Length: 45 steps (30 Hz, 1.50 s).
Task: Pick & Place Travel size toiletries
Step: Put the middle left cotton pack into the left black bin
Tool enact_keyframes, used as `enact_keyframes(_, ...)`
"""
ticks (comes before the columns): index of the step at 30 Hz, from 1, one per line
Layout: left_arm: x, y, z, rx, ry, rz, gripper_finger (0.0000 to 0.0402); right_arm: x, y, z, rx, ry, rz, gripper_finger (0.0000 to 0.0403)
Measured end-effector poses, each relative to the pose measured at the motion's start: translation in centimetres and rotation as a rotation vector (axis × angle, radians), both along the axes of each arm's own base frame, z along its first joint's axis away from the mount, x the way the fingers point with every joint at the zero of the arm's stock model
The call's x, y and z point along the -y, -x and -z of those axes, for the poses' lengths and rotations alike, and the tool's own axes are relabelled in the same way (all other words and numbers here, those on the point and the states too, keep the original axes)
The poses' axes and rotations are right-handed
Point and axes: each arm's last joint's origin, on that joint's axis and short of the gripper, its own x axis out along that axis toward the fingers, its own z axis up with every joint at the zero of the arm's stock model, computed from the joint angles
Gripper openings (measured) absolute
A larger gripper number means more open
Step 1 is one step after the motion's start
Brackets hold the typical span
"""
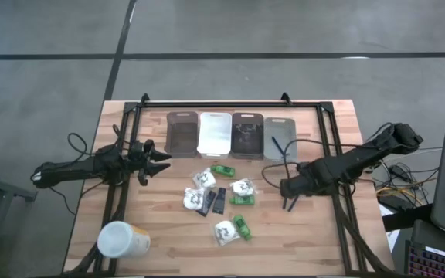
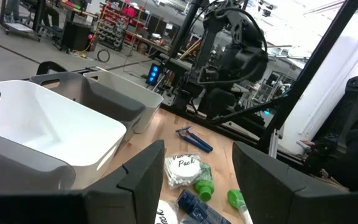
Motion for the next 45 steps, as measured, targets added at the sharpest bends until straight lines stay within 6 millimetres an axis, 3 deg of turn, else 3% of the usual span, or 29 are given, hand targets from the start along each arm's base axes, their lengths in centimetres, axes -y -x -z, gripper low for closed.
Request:
enact_keyframes(13, 0.0, 0.0, 0.0, 0.000, 0.000, 0.000, 0.0194, -0.4, 1.9, 3.0, -0.096, 0.017, 0.056, 0.0361)
enact_keyframes(28, 0.0, 0.0, -0.7, 0.070, 0.019, -0.005, 0.0194, -0.3, 2.0, 3.1, -0.100, 0.018, 0.048, 0.0327)
enact_keyframes(34, 0.0, 0.3, -2.7, 0.302, 0.431, 0.056, 0.0194, -0.3, 1.9, 3.1, -0.096, 0.015, 0.048, 0.0313)
enact_keyframes(45, -0.3, 0.1, -2.5, 0.321, 0.607, -0.020, 0.0194, -0.4, 1.7, 3.1, -0.071, 0.004, 0.048, 0.0287)
